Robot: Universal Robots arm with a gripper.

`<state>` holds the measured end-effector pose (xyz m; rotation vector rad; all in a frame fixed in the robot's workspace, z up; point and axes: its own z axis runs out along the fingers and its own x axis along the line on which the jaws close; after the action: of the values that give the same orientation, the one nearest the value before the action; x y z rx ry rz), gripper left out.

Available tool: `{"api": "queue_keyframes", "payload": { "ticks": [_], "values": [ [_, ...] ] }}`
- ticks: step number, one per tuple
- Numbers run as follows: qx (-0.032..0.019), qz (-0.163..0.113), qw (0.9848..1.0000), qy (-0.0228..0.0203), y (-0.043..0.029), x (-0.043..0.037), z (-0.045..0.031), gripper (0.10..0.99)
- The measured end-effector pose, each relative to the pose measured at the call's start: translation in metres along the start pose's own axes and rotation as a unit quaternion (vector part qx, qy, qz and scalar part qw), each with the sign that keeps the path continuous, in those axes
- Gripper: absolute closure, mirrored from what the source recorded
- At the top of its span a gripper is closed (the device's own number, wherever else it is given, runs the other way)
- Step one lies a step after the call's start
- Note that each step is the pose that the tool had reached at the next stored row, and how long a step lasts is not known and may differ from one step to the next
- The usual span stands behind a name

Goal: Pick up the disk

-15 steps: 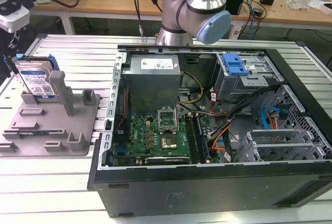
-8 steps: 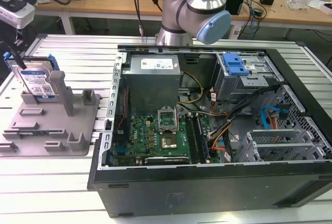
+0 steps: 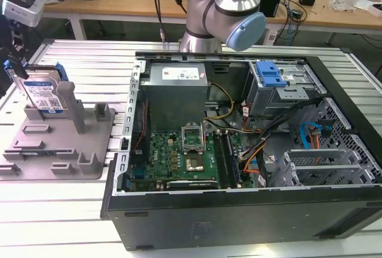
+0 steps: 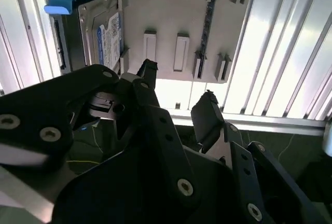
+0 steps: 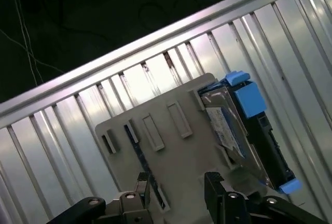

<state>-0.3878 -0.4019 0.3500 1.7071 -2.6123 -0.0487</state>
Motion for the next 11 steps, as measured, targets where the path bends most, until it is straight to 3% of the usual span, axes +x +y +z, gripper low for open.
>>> {"api": "queue_keyframes", "payload": {
  "ticks": [2,7,11],
  "values": [
    [0.0012,-0.027,0.9996,0.0005,0.0,0.0,0.0002,0.545],
    [0.0058,-0.065,0.9979,0.0,-0.0002,-0.0001,0.0002,0.545],
    [0.011,-0.099,0.995,-0.0009,-0.0007,-0.0003,0.0004,0.545]
  ]
}}
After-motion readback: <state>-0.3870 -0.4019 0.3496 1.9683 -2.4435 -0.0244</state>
